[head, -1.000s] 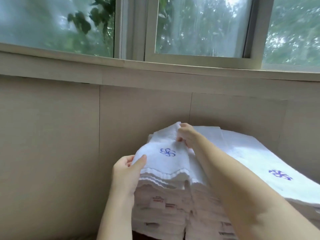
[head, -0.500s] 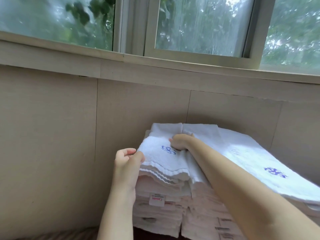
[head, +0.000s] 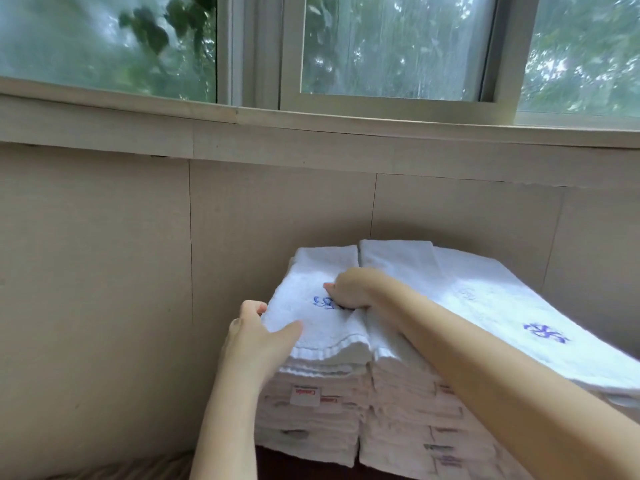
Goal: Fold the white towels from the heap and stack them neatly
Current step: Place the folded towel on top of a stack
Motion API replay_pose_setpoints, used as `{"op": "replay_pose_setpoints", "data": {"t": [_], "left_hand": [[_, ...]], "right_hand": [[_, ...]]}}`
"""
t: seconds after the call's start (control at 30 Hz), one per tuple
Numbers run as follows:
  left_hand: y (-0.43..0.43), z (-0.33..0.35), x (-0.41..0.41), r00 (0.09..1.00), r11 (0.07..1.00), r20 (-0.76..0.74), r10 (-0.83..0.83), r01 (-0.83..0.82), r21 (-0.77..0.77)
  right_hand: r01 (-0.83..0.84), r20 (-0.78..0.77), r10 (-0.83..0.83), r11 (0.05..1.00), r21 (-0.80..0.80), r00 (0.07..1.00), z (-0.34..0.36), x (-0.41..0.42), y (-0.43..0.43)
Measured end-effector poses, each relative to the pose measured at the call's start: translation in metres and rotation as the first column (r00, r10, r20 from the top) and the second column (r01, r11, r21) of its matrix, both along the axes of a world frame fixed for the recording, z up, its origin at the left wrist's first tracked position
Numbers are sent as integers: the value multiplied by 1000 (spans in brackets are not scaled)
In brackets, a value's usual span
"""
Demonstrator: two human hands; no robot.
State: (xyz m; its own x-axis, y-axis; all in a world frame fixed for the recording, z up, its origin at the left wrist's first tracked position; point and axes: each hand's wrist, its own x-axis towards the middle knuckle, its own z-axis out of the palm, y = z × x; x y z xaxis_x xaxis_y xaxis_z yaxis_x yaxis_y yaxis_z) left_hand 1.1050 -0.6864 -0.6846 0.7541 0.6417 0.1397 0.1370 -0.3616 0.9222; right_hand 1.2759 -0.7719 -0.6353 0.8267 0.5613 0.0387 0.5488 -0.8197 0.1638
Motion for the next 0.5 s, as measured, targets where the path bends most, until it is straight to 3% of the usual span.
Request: {"op": "replay_pose_setpoints", "data": {"t": [0.13,0.2,0.27,0.4,0.5], "left_hand": [[1,-3,3,994,1000,111,8,-5,-28],[3,-2,2,991,999,136,6,1,-53],[4,0,-1,992,994,121,-31,42,-96],[6,6,-9,987,983,39,-155,158,-97],[4,10,-14,989,986,61,-133,139,-92]], "right_hand": [[-120,84,126,990,-67,989,12,-46,-29],[-173,49,175,984,-43,983,9,-72,-44],[-216,22,218,975,-57,976,-3,-94,-56],[-327,138,337,941,-88,931,-27,-114,-74],[-408,91,405,913,15,910,-15,-116,-86]]}}
